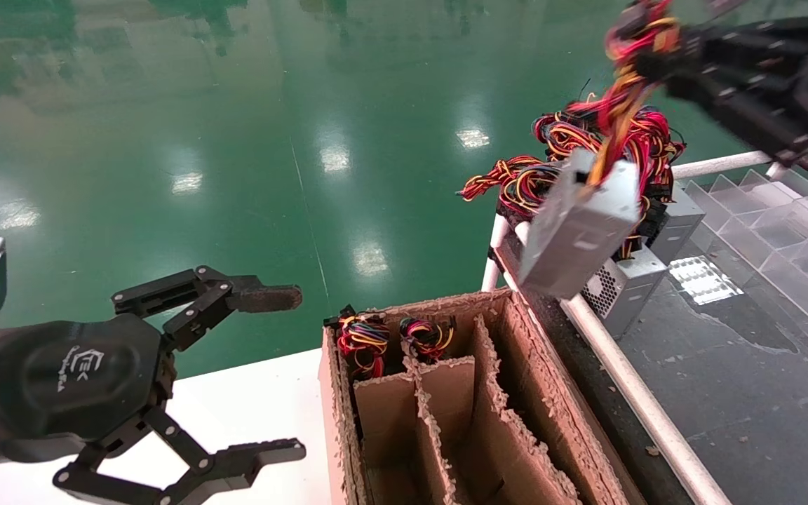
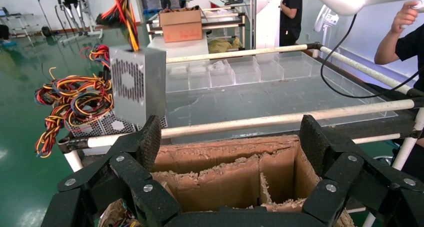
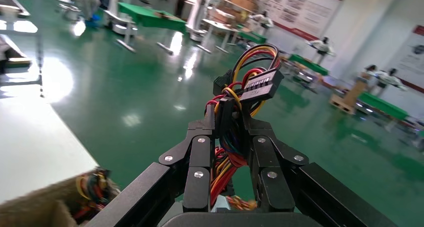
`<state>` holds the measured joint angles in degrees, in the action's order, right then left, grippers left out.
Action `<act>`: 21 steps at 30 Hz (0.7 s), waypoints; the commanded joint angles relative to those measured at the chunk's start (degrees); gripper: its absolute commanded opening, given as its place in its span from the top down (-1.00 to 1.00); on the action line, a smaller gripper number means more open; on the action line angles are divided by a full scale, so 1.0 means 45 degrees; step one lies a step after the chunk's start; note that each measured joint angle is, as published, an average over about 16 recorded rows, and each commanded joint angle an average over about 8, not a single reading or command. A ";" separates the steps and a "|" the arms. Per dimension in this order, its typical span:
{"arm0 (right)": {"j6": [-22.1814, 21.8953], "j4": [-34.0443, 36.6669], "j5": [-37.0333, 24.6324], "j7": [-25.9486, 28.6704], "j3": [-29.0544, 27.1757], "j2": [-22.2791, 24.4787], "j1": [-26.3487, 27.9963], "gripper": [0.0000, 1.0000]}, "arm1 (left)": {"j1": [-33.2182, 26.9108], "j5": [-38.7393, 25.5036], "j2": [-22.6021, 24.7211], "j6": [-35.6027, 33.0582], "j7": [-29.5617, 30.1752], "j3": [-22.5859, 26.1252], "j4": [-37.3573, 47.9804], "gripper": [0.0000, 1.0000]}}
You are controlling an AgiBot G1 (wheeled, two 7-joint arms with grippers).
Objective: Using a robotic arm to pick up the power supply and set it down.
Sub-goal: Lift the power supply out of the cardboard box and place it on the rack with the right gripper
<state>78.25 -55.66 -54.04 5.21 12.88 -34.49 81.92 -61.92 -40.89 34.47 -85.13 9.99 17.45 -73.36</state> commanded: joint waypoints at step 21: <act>0.2744 0.4333 -0.0277 -0.1388 0.0684 0.2172 0.1082 1.00 | -0.0003 0.0009 -0.0005 0.0005 -0.0006 0.0013 0.0000 -1.00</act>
<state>90.22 -36.28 -55.48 -1.16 15.88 -24.80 86.83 -61.94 -40.85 34.45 -85.11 9.96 17.51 -73.36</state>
